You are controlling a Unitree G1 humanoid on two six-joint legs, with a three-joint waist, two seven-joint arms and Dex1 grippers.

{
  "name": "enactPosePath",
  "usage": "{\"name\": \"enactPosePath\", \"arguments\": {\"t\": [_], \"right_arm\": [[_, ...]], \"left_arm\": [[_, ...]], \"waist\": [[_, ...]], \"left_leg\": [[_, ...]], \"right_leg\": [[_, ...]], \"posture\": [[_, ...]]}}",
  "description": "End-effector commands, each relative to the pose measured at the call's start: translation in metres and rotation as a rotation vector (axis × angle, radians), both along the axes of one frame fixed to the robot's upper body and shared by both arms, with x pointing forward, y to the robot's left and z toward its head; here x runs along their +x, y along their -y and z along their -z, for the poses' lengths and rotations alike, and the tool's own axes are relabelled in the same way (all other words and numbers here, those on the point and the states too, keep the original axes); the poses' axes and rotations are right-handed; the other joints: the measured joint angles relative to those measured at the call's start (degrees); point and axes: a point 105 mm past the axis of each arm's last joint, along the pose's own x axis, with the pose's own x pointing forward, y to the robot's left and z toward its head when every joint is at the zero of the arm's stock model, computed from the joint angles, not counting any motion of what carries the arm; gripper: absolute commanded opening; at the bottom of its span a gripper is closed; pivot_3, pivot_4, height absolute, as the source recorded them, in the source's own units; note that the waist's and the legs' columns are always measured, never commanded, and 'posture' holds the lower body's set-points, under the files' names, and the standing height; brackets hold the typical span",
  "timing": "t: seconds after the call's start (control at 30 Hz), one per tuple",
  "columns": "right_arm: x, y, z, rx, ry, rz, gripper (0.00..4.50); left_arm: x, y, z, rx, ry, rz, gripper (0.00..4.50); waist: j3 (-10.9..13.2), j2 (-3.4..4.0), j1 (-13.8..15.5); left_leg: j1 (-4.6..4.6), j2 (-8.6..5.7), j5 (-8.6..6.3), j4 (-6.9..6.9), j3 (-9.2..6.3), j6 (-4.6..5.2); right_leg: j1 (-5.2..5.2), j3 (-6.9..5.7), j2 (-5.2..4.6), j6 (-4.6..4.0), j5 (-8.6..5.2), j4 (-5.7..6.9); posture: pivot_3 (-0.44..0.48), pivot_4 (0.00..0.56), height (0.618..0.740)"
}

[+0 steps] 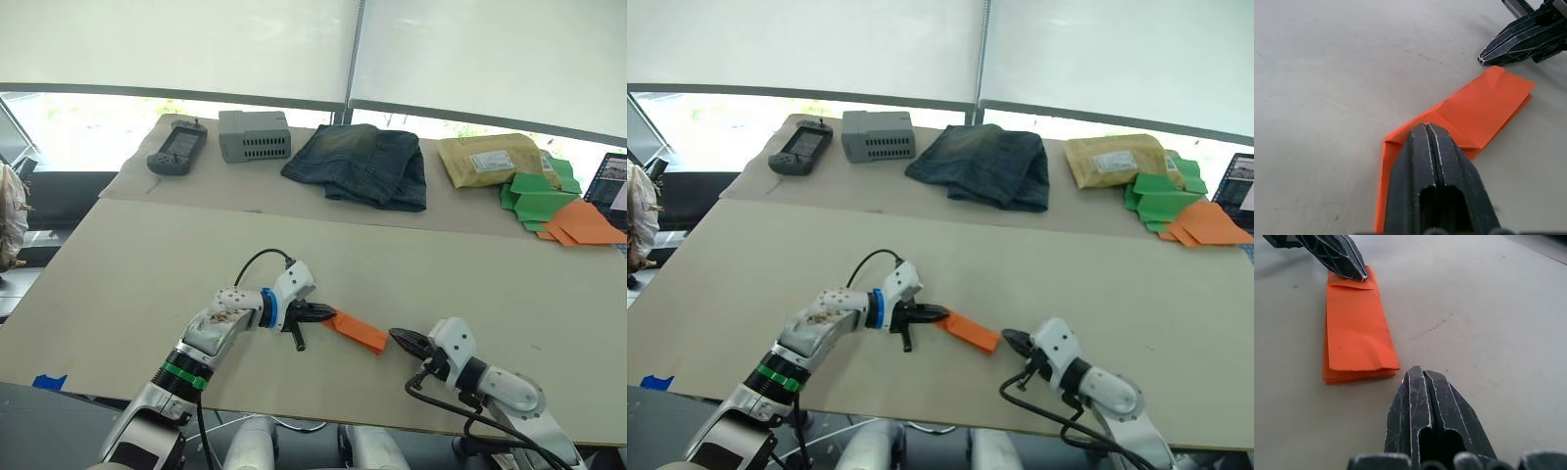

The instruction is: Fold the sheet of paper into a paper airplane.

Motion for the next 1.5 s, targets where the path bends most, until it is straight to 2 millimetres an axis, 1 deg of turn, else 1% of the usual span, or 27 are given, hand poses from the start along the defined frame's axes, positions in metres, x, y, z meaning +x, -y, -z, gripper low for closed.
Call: {"name": "enactPosePath", "arguments": {"t": [0.03,0.07,0.13,0.2,0.4,0.53,0.6,0.67,0.77,0.83,0.97,1.1,1.23,1.37,1.5], "right_arm": [[0.009,-0.004,-0.05,0.089,0.156,-0.032,0.02],[0.01,-0.009,-0.057,0.091,0.171,-0.056,0.02],[0.013,-0.019,-0.062,0.08,0.171,-0.087,0.02],[0.014,-0.03,-0.051,-0.048,0.157,-0.145,0.02],[0.015,-0.05,-0.026,-0.104,0.029,-0.182,0.02],[0.008,-0.053,-0.001,-0.151,-0.09,-0.186,0.02],[0.006,-0.053,0.005,-0.164,-0.113,-0.187,0.02],[0.005,-0.054,0.008,-0.167,-0.125,-0.186,0.02],[0.005,-0.055,0.013,-0.166,-0.147,-0.179,0.02],[0.004,-0.055,0.015,-0.175,-0.151,-0.178,0.02],[0.004,-0.056,0.018,-0.182,-0.155,-0.178,0.02],[0.004,-0.055,0.018,-0.188,-0.153,-0.174,0.02],[0.004,-0.055,0.018,-0.19,-0.148,-0.168,0.02],[0.003,-0.054,0.019,-0.193,-0.149,-0.166,0.02],[0.005,-0.054,0.02,-0.192,-0.15,-0.168,0.02]], "left_arm": [[0.003,-0.011,0.013,0.065,-0.022,-0.043,0.0],[0.004,-0.011,0.013,0.064,-0.021,-0.043,0.0],[0.004,-0.011,0.012,0.062,-0.019,-0.043,0.0],[0.004,-0.009,0.012,0.059,-0.019,-0.044,0.0],[0.004,-0.002,0.012,0.044,-0.018,-0.048,0.0],[0.006,0.006,0.008,0.026,-0.011,-0.043,0.0],[0.006,0.009,0.007,0.02,-0.008,-0.037,0.0],[0.005,0.013,0.005,0.014,-0.005,-0.029,0.0],[0.003,0.026,0.0,-0.013,0.0,-0.001,0.0],[0.0,0.032,0.0,-0.015,-0.003,0.022,0.0],[-0.01,0.045,0.004,-0.003,-0.024,0.085,0.0],[-0.01,0.047,0.011,0.042,-0.029,0.102,0.0],[-0.002,0.044,0.019,0.097,-0.036,0.052,0.0],[0.0,0.02,0.031,0.154,-0.028,0.012,0.0],[0.003,-0.013,0.035,0.194,-0.017,-0.039,0.0]], "waist": [[0.2,0.29,-0.1],[0.2,0.44,-0.1],[0.2,0.59,-0.3],[0.2,0.6,-0.3],[0.2,0.62,0.2],[0.2,0.61,0.4],[0.2,0.59,0.4],[0.2,0.59,0.4],[0.2,0.57,0.3],[0.2,0.56,0.2],[0.2,0.56,-0.1],[0.2,0.55,-0.4],[0.2,0.53,-0.7],[0.2,0.51,-0.8],[0.1,0.44,-1.4]], "left_leg": [[-0.05,0.01,0.02,0.01,0.02,0.04],[-0.09,0.0,0.04,0.01,0.03,0.07],[-0.06,-0.03,0.05,0.02,0.07,0.09],[-0.05,-0.05,0.1,0.02,0.04,0.16],[-0.19,-0.12,0.11,0.02,0.02,0.19],[-0.2,-0.16,0.12,0.08,0.02,0.2],[-0.14,-0.16,0.11,0.09,0.02,0.19],[-0.11,-0.15,0.11,0.09,0.02,0.18],[-0.1,-0.13,0.11,0.09,0.01,0.18],[-0.11,-0.12,0.11,0.09,0.01,0.18],[-0.11,-0.11,0.11,0.09,0.01,0.18],[-0.12,-0.11,0.1,0.08,0.0,0.19],[-0.09,-0.12,0.1,0.08,-0.04,0.19],[-0.05,-0.11,0.1,0.08,-0.05,0.18],[0.02,0.0,0.07,0.01,-0.05,0.18]], "right_leg": [[-0.07,0.01,0.0,0.0,0.0,0.01],[-0.08,0.01,0.01,0.01,0.01,0.03],[-0.08,0.02,0.04,0.02,0.01,0.07],[-0.08,0.0,0.11,0.02,0.02,0.11],[-0.15,-0.03,0.08,0.02,0.01,0.12],[-0.13,-0.01,0.04,0.02,0.02,0.09],[-0.07,0.0,0.04,0.03,0.01,0.07],[-0.06,0.0,0.04,0.03,0.01,0.07],[-0.06,-0.01,0.06,0.03,0.01,0.07],[-0.07,-0.01,0.08,0.03,0.01,0.08],[-0.07,-0.02,0.11,0.03,0.01,0.08],[-0.07,-0.02,0.11,0.03,0.01,0.08],[-0.04,-0.04,0.12,0.03,0.01,0.08],[-0.02,-0.03,0.11,0.03,0.01,0.08],[-0.03,-0.04,0.18,0.03,0.01,0.09]], "posture": [[0.0,0.15,0.718],[0.0,0.15,0.718],[0.0,0.15,0.718],[0.0,0.15,0.718],[0.0,0.15,0.718],[0.0,0.15,0.718],[0.0,0.15,0.718],[0.0,0.15,0.718],[0.0,0.15,0.718],[0.0,0.15,0.718],[0.0,0.15,0.718],[0.0,0.15,0.718],[0.0,0.15,0.718],[0.0,0.15,0.718],[0.0,0.15,0.718]]}}
